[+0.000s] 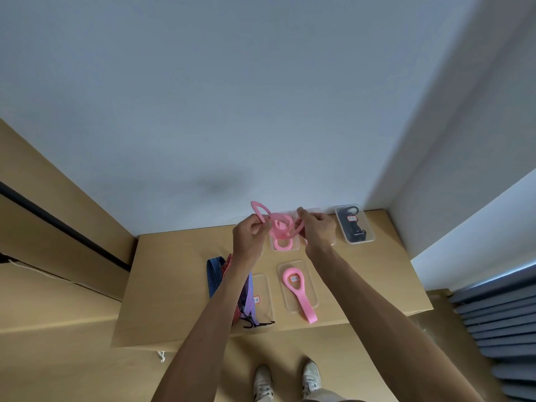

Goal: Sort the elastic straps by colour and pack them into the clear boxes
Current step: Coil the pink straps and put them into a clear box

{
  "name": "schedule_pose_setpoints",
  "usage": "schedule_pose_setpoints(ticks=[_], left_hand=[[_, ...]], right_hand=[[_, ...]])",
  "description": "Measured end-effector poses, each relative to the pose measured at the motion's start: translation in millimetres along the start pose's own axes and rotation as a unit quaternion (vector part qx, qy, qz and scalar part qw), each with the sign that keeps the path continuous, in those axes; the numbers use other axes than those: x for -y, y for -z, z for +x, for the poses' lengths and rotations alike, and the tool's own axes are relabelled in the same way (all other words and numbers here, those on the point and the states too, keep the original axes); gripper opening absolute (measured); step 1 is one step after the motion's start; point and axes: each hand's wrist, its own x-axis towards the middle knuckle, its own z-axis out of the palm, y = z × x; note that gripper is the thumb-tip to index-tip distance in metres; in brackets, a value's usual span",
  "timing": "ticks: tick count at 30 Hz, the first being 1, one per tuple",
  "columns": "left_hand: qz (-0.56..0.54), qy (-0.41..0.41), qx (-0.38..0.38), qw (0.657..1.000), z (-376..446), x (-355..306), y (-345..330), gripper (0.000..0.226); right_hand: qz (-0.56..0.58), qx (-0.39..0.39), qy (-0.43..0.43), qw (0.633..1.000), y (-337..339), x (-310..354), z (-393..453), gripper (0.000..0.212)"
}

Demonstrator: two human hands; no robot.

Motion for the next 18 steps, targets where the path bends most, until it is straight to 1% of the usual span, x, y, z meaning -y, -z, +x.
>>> schedule_pose_setpoints(ticks=[3,6,8,10,11,12,13,14,16,17,18], left_hand=[[0.078,-0.092,0.037,0.992,-3,-4,-5,0.013],[0.154,-0.157,0.045,0.974,-2,-4,-4,0.014],[0.207,-0.188,0.041,0.959,1,-3,-2,0.014],[0.228,-0.197,0.052,0.952,3,-7,-2,0.018],[0.213,-0.190,0.056,0.957,3,-8,-2,0.020],[0.177,-0.166,0.054,0.969,3,-10,-1,0.025],[0.122,-0.126,0.046,0.983,3,-11,-1,0.030],[0.059,-0.069,0.034,0.995,3,-11,1,0.031],[-0.049,0.053,0.011,0.997,7,-9,2,0.025],[-0.070,0.096,0.000,0.993,10,-8,2,0.023],[-0.071,0.118,-0.006,0.990,12,-8,2,0.026]], right_hand=[[-0.012,0.076,0.021,0.997,-12,3,-9,0.028],[-0.079,0.123,0.093,0.985,-20,8,-20,0.040],[-0.118,0.149,0.144,0.971,-21,10,-26,0.037],[-0.142,0.157,0.180,0.960,-22,10,-29,0.037],[-0.150,0.156,0.193,0.957,-23,10,-29,0.040],[-0.151,0.151,0.204,0.955,-23,9,-29,0.042],[-0.145,0.143,0.214,0.955,-23,8,-28,0.043],[-0.139,0.135,0.225,0.955,-22,7,-28,0.042],[-0.139,0.127,0.244,0.951,-22,5,-27,0.038],[-0.145,0.127,0.252,0.948,-23,4,-28,0.036],[-0.150,0.129,0.255,0.947,-25,3,-28,0.035]])
